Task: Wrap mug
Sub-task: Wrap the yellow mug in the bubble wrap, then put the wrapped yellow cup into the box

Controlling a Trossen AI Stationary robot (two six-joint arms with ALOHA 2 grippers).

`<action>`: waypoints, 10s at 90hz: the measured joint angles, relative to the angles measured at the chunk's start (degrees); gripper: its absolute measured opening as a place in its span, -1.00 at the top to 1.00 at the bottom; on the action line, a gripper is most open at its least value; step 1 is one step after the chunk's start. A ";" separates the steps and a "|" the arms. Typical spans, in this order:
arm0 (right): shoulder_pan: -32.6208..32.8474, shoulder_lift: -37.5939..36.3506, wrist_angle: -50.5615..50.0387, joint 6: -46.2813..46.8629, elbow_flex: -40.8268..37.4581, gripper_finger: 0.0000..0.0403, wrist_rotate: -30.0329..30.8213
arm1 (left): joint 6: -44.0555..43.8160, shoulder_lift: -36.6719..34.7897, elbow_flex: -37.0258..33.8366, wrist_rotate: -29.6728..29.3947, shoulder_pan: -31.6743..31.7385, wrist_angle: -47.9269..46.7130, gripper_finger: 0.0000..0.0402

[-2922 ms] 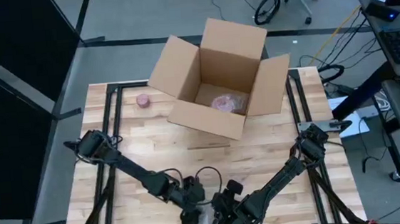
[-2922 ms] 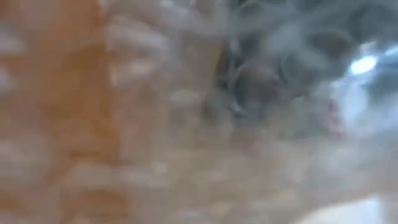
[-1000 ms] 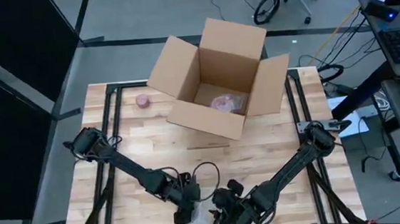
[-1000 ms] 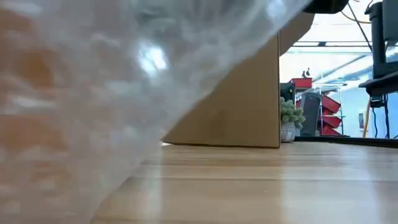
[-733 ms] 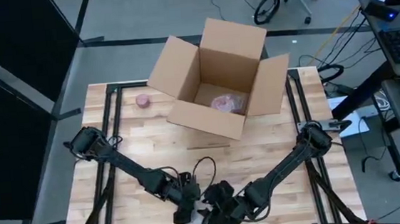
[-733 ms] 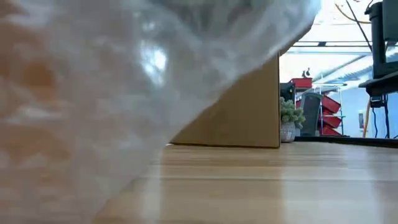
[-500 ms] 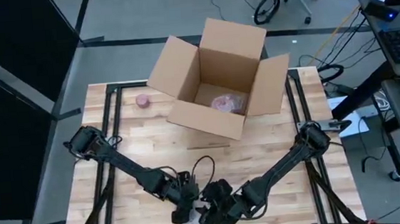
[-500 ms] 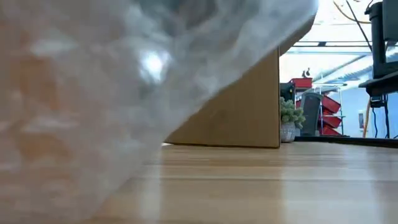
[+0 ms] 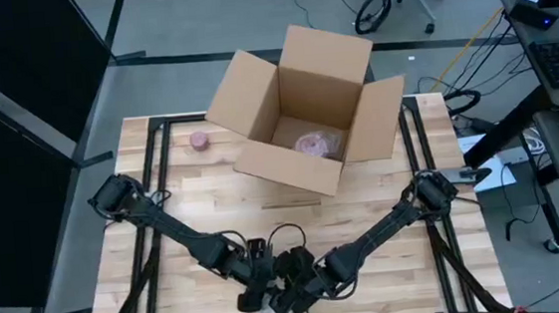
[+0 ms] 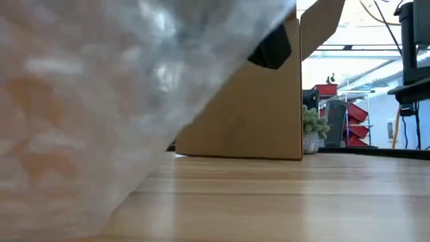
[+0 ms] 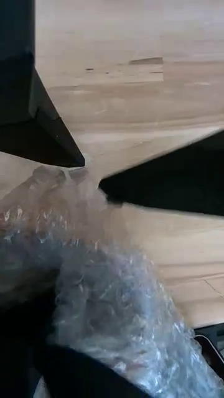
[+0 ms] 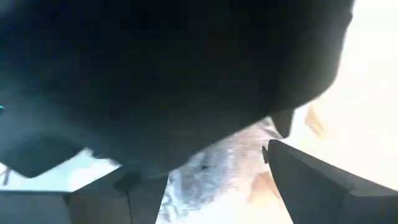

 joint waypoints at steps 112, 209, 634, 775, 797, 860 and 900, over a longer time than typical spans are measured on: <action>-1.23 0.90 -2.49 -1.99 -0.01 -0.27 -0.36 | -7.62 -2.34 6.77 -6.88 -3.24 -12.07 -0.31; 0.59 -2.51 -7.33 -5.31 0.01 -0.27 0.10 | -9.10 1.10 0.95 -13.84 -4.81 -6.20 -0.31; -6.57 18.26 -13.91 -10.49 18.79 0.64 -16.60 | -35.62 -22.22 3.23 -33.42 -24.92 -47.06 -0.31; -8.17 14.44 -28.27 -24.39 34.31 -0.26 -25.89 | -32.97 -22.20 3.23 -32.89 -24.83 -46.95 -0.31; -8.26 12.66 -25.83 -24.48 34.30 -0.26 -19.46 | -32.97 -22.20 3.23 -32.89 -24.83 -46.90 -0.31; -7.66 18.65 -25.49 -25.63 34.17 -0.26 -19.66 | -32.99 -22.20 3.23 -32.91 -24.83 -46.68 -0.31; -7.76 24.67 -26.51 -21.91 34.52 -0.26 -23.04 | -32.65 -22.20 3.23 -32.93 -24.74 -46.01 -0.31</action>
